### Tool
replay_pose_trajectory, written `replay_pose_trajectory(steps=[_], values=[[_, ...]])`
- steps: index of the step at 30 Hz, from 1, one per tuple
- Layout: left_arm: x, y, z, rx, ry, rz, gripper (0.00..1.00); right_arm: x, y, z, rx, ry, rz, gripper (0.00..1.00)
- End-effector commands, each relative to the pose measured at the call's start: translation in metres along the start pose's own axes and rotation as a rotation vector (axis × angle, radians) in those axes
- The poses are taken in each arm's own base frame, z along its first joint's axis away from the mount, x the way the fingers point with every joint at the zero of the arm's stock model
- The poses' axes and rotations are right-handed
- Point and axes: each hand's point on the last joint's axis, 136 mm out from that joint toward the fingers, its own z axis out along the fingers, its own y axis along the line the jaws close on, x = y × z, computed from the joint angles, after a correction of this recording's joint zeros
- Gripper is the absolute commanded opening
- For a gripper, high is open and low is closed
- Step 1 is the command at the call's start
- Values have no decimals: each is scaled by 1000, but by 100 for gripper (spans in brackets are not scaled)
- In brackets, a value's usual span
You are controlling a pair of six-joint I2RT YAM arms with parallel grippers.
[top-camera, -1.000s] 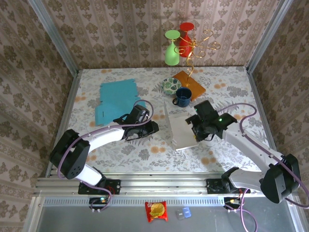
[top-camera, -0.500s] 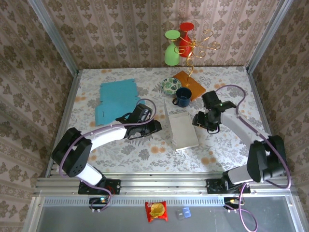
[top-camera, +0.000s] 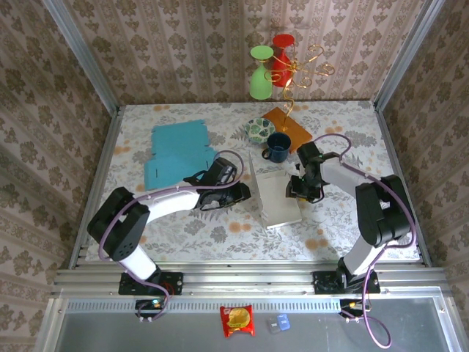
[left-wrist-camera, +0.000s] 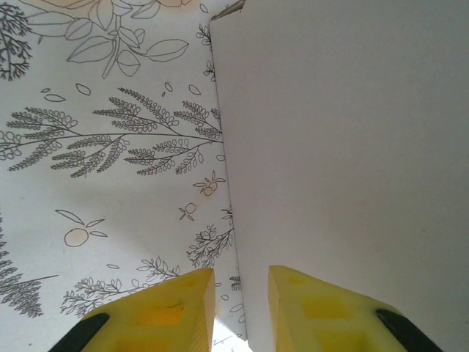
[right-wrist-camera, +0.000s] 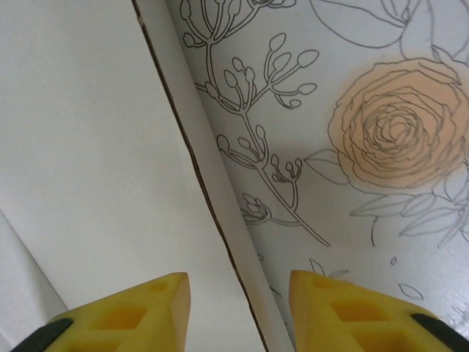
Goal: Fold the paper box
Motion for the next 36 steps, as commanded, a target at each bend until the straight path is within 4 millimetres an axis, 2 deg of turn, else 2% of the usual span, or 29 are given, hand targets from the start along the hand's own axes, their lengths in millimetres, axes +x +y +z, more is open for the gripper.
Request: replay_pose_trajectory(steps=[1,9,21,30,36], values=[[-5,-13,1,27,-6,-1,27,-10,7,3,-23,-6,-20,37],[-7,-15,1,22,-7,12,26,-11,9,6,-5,-12,-20,26],[-16,-11,-13,7,-34,23,26,-11,18,0,36,-80,14,11],[-25,5,-42,-57,-91,44,26,-10,18,-14,53,-163,124,0],[-32,19,-69,-123,-150,62,26,3,15,-29,26,-229,322,0]])
